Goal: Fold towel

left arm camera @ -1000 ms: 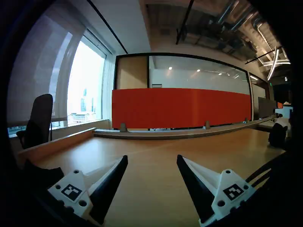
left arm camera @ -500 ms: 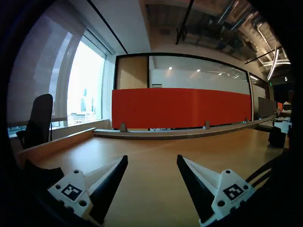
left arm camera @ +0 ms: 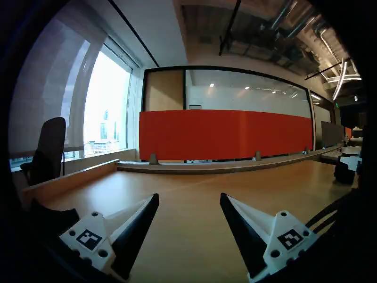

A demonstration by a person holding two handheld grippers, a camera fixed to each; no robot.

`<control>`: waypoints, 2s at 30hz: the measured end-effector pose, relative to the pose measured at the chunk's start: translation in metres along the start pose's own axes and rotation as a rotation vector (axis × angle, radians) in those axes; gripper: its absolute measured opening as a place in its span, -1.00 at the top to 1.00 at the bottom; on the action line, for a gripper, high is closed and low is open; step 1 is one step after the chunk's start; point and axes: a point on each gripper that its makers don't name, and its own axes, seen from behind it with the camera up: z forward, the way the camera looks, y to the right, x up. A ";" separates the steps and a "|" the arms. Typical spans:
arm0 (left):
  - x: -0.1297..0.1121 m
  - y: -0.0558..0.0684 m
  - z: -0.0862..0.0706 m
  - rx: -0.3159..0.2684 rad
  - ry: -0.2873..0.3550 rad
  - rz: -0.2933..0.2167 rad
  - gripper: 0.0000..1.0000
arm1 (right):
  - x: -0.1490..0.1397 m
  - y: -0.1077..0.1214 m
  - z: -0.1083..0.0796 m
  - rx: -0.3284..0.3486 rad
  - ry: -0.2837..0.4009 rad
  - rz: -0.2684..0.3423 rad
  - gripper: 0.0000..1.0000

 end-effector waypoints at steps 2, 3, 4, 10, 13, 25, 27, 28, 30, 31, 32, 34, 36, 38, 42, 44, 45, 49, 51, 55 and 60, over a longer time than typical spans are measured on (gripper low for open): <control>0.000 0.000 0.000 0.000 0.000 0.000 -0.92 | -0.001 0.000 0.001 0.001 0.000 -0.001 -0.89; 0.000 0.000 0.000 0.000 0.000 0.000 -0.92 | -0.002 0.000 0.001 0.002 0.000 -0.002 -0.89; 0.000 0.000 0.000 0.000 0.000 0.000 -0.92 | -0.002 0.000 0.001 0.002 -0.001 -0.003 -0.89; 0.000 0.000 0.000 0.000 0.000 0.000 -0.92 | 0.001 0.001 -0.001 0.000 -0.002 -0.005 -0.90; 0.000 0.000 0.000 0.000 0.000 0.000 -0.92 | 0.002 0.001 -0.002 0.000 -0.002 -0.004 -0.90; 0.000 0.000 -0.001 0.000 0.000 0.000 -0.92 | 0.002 -0.003 -0.005 0.010 -0.004 -0.001 -0.91; 0.000 0.000 -0.001 0.000 0.000 0.000 -0.92 | 0.002 -0.003 -0.005 0.010 -0.004 -0.001 -0.92; 0.000 0.000 -0.001 0.000 0.000 0.000 -0.92 | 0.002 -0.002 -0.005 0.010 -0.004 -0.001 -0.92; 0.000 0.000 -0.001 0.000 0.000 0.000 -0.92 | 0.002 -0.002 -0.005 0.010 -0.005 -0.001 -0.99; 0.000 0.000 -0.001 0.000 0.000 0.000 -0.92 | 0.001 -0.002 -0.005 0.010 -0.005 -0.001 -1.00; 0.000 0.000 -0.001 0.000 0.000 0.000 -0.92 | 0.001 -0.002 -0.005 0.010 -0.005 -0.001 -1.00; 0.001 0.000 -0.001 0.000 0.000 0.000 -0.92 | 0.001 -0.002 -0.004 0.010 -0.005 0.000 -1.00; 0.001 0.001 -0.001 0.000 0.000 0.000 -0.92 | 0.001 -0.002 -0.004 0.009 -0.005 0.000 -1.00; 0.001 0.000 -0.001 0.000 0.000 0.000 -0.92 | 0.001 -0.002 -0.004 0.009 -0.005 0.000 -1.00; 0.001 0.000 0.000 0.000 0.000 0.000 -0.92 | 0.001 -0.002 -0.004 0.009 -0.005 0.000 -1.00; 0.001 0.000 -0.001 0.000 0.000 0.000 -0.92 | 0.001 -0.002 -0.004 0.009 -0.005 0.000 -1.00; 0.001 0.000 -0.001 0.000 0.000 0.000 -0.92 | 0.001 -0.002 -0.004 0.009 -0.005 0.000 -1.00; 0.001 0.000 -0.001 0.000 0.000 0.000 -0.92 | 0.001 -0.002 -0.004 0.009 -0.005 0.000 -1.00; 0.001 0.000 -0.001 0.000 0.000 0.000 -0.92 | 0.001 -0.002 -0.004 0.009 -0.005 0.000 -1.00; 0.000 0.000 -0.001 0.000 0.000 0.000 -0.92 | 0.001 -0.002 -0.004 0.009 -0.005 0.000 -1.00; 0.000 0.000 -0.001 0.000 0.000 0.000 -0.92 | 0.001 -0.002 -0.004 0.009 -0.005 0.000 -1.00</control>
